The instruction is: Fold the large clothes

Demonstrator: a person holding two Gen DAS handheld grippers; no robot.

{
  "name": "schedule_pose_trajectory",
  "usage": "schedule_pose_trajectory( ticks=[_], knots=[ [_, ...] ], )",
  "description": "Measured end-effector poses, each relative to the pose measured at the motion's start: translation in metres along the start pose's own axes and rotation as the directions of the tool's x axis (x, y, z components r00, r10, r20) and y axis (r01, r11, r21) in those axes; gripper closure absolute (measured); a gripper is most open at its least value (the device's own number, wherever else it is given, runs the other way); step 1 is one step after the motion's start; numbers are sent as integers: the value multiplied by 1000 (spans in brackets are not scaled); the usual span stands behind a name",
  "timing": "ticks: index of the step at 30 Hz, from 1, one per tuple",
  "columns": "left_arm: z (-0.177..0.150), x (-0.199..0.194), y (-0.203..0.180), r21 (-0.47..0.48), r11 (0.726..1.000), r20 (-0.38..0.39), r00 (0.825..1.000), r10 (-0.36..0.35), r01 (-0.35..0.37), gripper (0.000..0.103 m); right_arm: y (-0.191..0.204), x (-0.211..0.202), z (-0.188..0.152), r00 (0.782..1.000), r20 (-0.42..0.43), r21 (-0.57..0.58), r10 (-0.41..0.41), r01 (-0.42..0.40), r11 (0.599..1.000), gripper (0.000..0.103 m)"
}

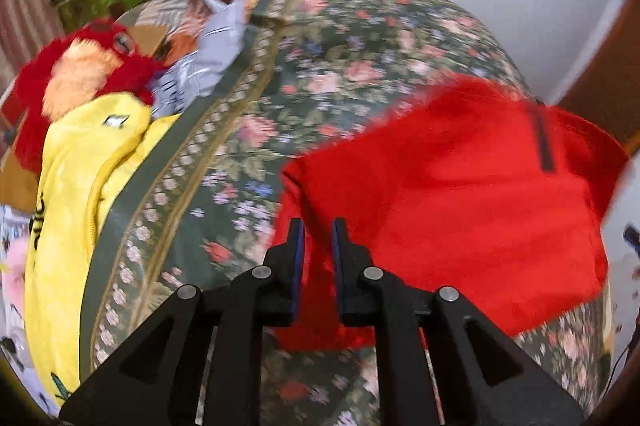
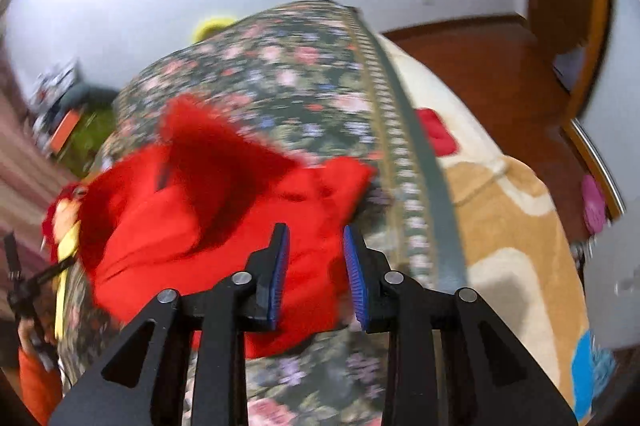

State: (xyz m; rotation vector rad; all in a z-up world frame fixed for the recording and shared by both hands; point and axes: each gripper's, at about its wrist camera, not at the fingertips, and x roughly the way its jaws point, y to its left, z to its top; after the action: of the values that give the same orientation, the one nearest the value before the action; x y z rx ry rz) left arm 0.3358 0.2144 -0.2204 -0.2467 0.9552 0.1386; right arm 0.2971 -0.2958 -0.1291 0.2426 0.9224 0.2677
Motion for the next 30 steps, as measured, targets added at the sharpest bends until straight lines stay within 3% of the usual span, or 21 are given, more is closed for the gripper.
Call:
schedule_pose_trajectory(
  ticks=[4, 10, 12, 16, 21, 26, 30],
  knots=[
    [-13, -6, -35, 86, 994, -19, 998, -59, 60, 72, 36, 9, -8, 998, -25, -91, 55, -57, 994, 75],
    [-30, 9, -80, 181, 976, -77, 991, -106, 118, 63, 78, 40, -23, 991, -99, -189, 87, -105, 976, 64],
    [-35, 19, -93, 204, 971, -102, 990, -101, 121, 54, 86, 53, -30, 988, -129, -208, 87, -113, 972, 62],
    [-51, 40, -102, 211, 970, -140, 986, -95, 123, 42, 90, 75, -46, 980, -194, -249, 32, -81, 965, 44],
    [-70, 50, -97, 218, 972, -147, 987, -57, 89, 17, 81, 89, -63, 971, -236, -302, -35, -39, 952, 27],
    [-85, 43, -85, 167, 982, -131, 989, -63, 84, 16, 84, 86, -75, 964, -254, -342, -74, -18, 940, 18],
    [-93, 41, -68, 50, 991, -172, 979, -111, 121, 15, 90, 85, -85, 959, -262, -392, -111, 0, 920, 15]
  ],
)
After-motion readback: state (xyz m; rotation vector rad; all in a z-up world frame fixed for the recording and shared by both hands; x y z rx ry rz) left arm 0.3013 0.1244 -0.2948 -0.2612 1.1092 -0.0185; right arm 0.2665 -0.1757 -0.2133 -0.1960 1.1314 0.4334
